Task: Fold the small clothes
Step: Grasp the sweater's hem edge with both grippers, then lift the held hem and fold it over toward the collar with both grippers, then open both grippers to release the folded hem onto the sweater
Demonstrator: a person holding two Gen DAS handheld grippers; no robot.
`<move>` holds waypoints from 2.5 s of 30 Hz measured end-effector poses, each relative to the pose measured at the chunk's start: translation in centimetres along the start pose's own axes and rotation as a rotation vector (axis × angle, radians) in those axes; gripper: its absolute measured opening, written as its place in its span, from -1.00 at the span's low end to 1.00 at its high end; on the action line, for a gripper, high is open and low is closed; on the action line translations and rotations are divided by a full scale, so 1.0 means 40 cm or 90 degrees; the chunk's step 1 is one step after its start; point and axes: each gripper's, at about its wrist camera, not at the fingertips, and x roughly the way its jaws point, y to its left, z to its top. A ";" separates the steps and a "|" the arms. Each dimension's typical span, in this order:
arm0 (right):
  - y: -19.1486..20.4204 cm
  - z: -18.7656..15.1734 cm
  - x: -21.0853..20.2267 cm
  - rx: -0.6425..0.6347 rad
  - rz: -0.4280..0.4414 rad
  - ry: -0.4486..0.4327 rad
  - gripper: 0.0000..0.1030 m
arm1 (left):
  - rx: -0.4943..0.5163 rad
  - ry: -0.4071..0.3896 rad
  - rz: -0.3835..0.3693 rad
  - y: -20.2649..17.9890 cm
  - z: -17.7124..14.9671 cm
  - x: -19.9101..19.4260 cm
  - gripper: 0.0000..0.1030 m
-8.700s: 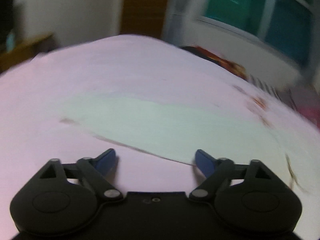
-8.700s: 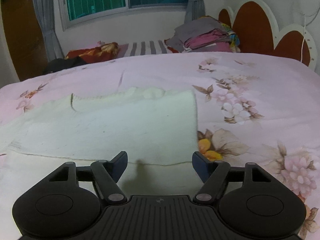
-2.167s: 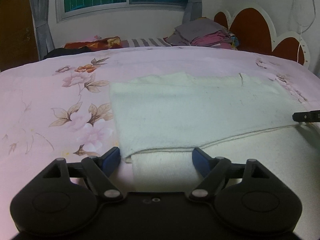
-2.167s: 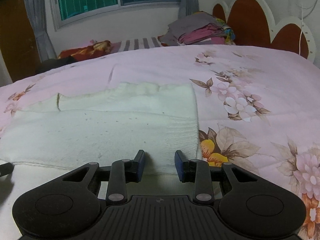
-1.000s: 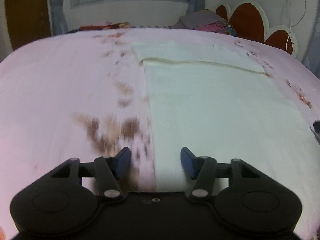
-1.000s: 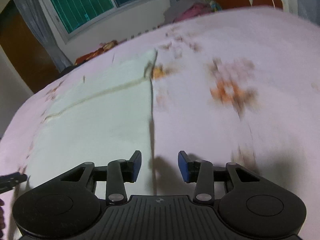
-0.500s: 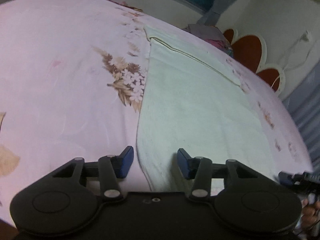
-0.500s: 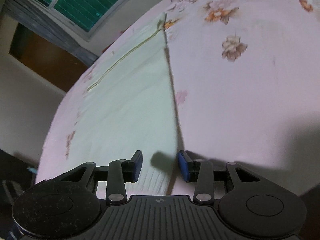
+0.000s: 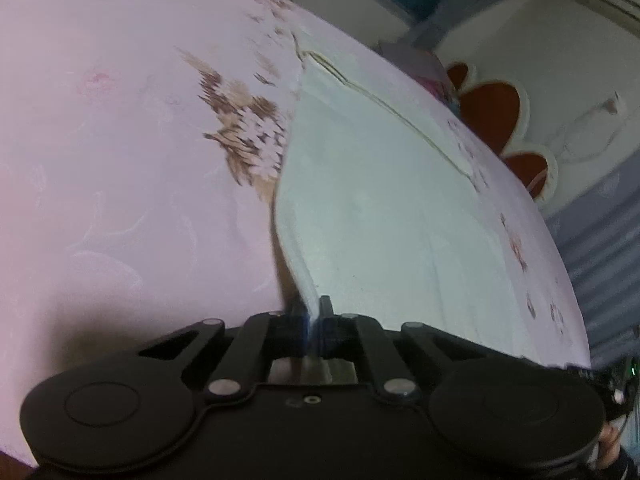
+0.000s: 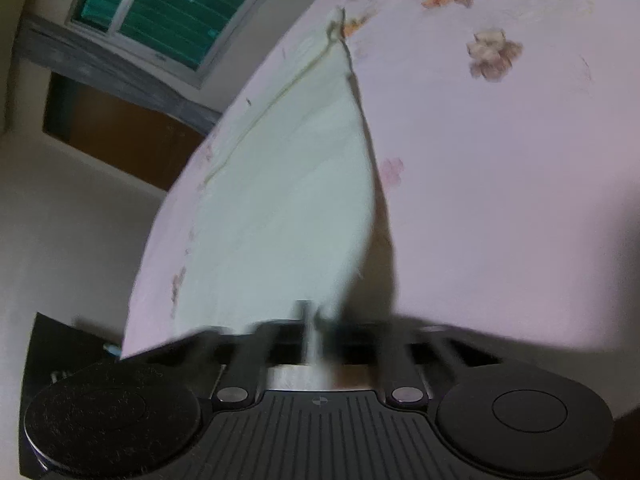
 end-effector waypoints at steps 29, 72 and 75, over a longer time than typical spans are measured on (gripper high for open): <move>0.236 0.617 0.180 -0.093 0.005 -0.159 -0.94 | -0.012 -0.150 -0.065 -0.147 0.605 0.247 -0.94; 0.158 0.856 0.579 -0.282 -0.196 -0.180 -0.98 | 0.195 -0.113 0.056 -0.128 0.812 0.630 -0.95; 0.152 0.859 0.607 -0.281 -0.214 -0.162 -0.98 | 0.196 -0.094 0.073 -0.136 0.814 0.649 -0.95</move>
